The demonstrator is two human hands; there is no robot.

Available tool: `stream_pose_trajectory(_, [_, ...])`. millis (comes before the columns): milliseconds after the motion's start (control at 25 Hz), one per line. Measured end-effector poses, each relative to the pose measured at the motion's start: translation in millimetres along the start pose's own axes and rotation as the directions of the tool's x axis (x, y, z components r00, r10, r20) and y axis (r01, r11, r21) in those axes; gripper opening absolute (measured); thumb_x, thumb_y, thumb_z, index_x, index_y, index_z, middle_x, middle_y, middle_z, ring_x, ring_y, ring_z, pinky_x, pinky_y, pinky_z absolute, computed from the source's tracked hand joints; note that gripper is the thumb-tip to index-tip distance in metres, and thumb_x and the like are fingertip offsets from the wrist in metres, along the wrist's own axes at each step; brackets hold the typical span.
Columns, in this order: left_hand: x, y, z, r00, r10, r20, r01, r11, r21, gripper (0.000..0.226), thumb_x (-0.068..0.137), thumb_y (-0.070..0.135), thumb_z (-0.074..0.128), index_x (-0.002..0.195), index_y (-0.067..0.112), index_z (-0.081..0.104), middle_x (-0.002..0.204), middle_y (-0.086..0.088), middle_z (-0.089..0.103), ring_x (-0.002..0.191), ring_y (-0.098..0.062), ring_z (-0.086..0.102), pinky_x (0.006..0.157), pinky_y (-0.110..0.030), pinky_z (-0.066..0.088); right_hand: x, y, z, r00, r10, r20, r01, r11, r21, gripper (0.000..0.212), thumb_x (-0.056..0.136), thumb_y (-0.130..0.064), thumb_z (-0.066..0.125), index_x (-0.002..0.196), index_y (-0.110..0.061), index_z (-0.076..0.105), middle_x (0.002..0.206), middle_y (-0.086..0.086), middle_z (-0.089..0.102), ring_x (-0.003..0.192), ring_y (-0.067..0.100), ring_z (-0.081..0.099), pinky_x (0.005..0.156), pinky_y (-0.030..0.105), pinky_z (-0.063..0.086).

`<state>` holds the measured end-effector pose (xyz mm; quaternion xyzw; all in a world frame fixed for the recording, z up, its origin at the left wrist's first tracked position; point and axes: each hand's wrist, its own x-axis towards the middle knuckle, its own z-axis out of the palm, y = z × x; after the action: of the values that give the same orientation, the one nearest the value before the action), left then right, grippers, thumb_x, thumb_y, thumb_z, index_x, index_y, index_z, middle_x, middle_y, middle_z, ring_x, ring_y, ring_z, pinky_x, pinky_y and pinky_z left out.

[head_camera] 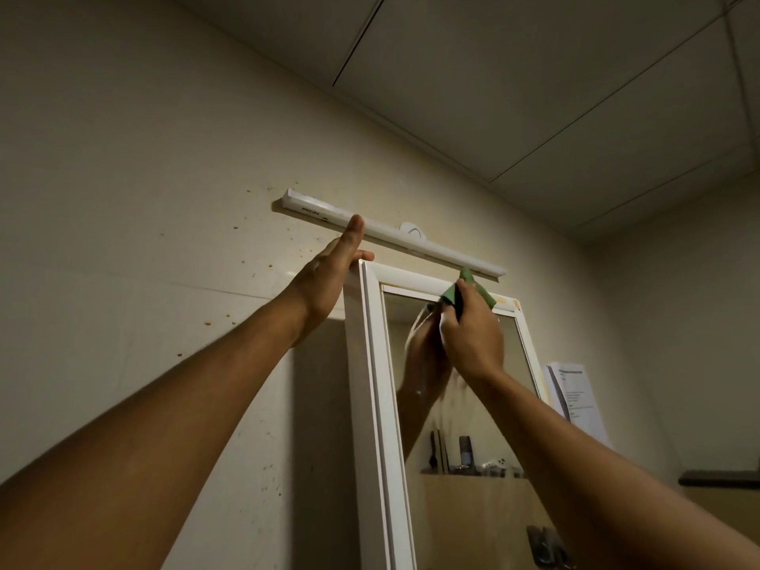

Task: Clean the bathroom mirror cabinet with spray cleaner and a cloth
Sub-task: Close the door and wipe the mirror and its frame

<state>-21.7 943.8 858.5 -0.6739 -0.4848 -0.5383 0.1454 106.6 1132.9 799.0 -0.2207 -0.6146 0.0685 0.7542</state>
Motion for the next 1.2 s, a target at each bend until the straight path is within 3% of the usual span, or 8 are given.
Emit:
stream_pose_trajectory(160, [-1,-1,0,1.0,0.019,-0.001,-0.019,1.0,-0.019,0.097,0.082,0.085,0.011,0.152,0.029,0.047,0.16,0.011,0.041,0.151,-0.018,0.03,0.126,-0.053,0.017,-38,-52,11,0.988,-0.151,-0.037,0.15,0.988,-0.03,0.072,0.1,-0.01,0.055,0.161,-0.028,0.022,0.11,0.007,0.065,0.099,0.024,0.065,0.082,0.043,0.06])
stream_pose_trajectory(360, [2,-7,2,0.999,0.011,-0.043,-0.014,0.998,-0.064,0.097,0.076,0.088,0.014,0.143,0.033,0.057,0.162,0.01,0.038,0.15,-0.017,0.031,0.125,-0.054,0.019,-58,-65,20,0.872,-0.489,0.01,0.485,0.864,-0.137,0.061,0.097,-0.012,0.065,0.154,-0.02,0.042,0.153,0.005,0.05,0.14,0.029,0.049,0.108,0.05,0.049])
stream_pose_trajectory(560, [-1,-9,5,0.997,0.027,-0.068,-0.034,0.994,-0.104,0.09,0.082,0.085,0.014,0.148,0.034,0.049,0.165,0.006,0.034,0.151,-0.02,0.032,0.125,-0.049,0.023,-43,-84,27,0.883,-0.47,-0.009,0.465,0.876,-0.131,0.062,0.096,-0.016,0.065,0.154,-0.019,0.043,0.154,0.002,0.05,0.142,0.025,0.045,0.114,0.046,0.043])
stream_pose_trajectory(680, [-2,-10,6,0.997,0.023,-0.068,-0.03,0.994,-0.102,0.094,0.083,0.088,0.012,0.152,0.033,0.045,0.164,0.007,0.035,0.152,-0.023,0.03,0.126,-0.053,0.019,-31,-60,17,0.814,-0.578,0.051,0.567,0.772,-0.287,0.065,0.094,-0.018,0.068,0.153,-0.017,0.043,0.15,0.009,0.053,0.135,0.031,0.054,0.103,0.047,0.052])
stream_pose_trajectory(760, [-1,-9,4,0.998,0.012,-0.056,-0.017,0.996,-0.085,0.095,0.082,0.09,0.011,0.148,0.034,0.051,0.165,0.008,0.034,0.153,-0.026,0.028,0.126,-0.056,0.014,-16,-17,-2,0.859,-0.506,0.075,0.501,0.803,-0.325,0.064,0.095,-0.017,0.066,0.154,-0.023,0.041,0.144,0.008,0.058,0.123,0.031,0.062,0.094,0.047,0.058])
stream_pose_trajectory(880, [-2,-6,4,0.999,0.009,-0.051,-0.012,0.998,-0.055,0.094,0.083,0.087,0.013,0.147,0.032,0.054,0.164,0.008,0.035,0.152,-0.025,0.028,0.126,-0.054,0.015,16,35,-38,0.984,-0.145,0.107,0.176,0.901,-0.397,0.058,0.095,-0.01,0.062,0.145,-0.033,0.044,0.127,0.008,0.064,0.101,0.025,0.063,0.081,0.038,0.056])
stream_pose_trajectory(1000, [-5,0,9,0.999,0.012,-0.049,-0.009,0.999,0.049,0.09,0.089,0.084,0.014,0.155,0.031,0.042,0.161,0.005,0.04,0.149,-0.027,0.034,0.121,-0.051,0.023,46,30,-55,0.987,0.162,0.007,-0.145,0.902,-0.407,0.032,0.089,-0.009,0.058,0.118,-0.024,0.058,0.111,0.011,0.069,0.086,0.028,0.057,0.073,0.034,0.048])
stream_pose_trajectory(1200, [-1,8,7,0.993,0.115,-0.017,-0.088,0.839,0.538,0.102,0.082,0.089,0.006,0.163,0.028,0.02,0.158,-0.006,0.046,0.145,-0.034,0.043,0.115,-0.053,0.037,-18,-28,-14,0.964,-0.256,0.079,0.263,0.958,-0.111,0.06,0.093,0.0,0.058,0.146,-0.026,0.052,0.132,0.006,0.065,0.118,0.026,0.062,0.092,0.043,0.057])
